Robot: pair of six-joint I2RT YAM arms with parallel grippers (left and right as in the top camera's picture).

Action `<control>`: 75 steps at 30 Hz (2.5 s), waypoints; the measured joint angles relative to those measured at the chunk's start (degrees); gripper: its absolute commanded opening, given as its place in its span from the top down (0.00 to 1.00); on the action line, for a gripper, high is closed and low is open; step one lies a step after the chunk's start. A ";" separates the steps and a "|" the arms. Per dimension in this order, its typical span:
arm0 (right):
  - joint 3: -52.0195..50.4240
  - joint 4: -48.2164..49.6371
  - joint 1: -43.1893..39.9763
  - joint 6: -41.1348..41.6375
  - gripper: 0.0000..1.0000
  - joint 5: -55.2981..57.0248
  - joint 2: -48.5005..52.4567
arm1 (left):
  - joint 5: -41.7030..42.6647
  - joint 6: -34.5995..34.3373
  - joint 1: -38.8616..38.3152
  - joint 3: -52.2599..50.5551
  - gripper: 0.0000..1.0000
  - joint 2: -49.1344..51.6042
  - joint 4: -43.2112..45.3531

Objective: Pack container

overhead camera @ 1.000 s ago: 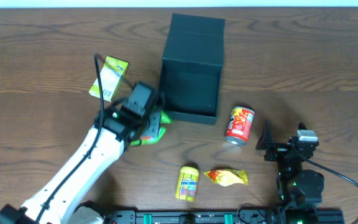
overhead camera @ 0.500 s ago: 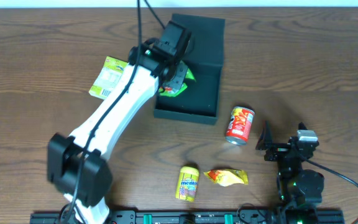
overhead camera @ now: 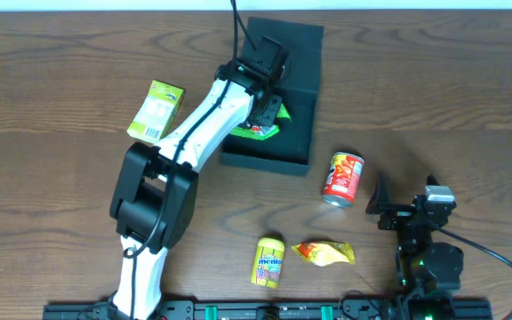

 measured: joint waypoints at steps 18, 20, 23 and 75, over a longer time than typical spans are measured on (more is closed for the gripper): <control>0.00 -0.02 0.00 0.00 0.01 -0.02 0.00 | 0.57 -1.90 -0.59 0.00 0.82 2.97 0.85; 0.00 0.00 0.00 0.00 0.01 0.00 0.00 | 0.15 -2.16 -0.83 0.00 0.88 2.43 0.92; 0.00 -0.02 0.02 0.00 0.01 0.00 0.00 | -0.31 -2.78 -1.09 0.00 0.84 1.27 1.33; 0.00 -0.02 0.02 0.00 0.01 0.00 0.00 | -8.35 -6.67 -5.70 -3.85 0.94 -0.35 3.74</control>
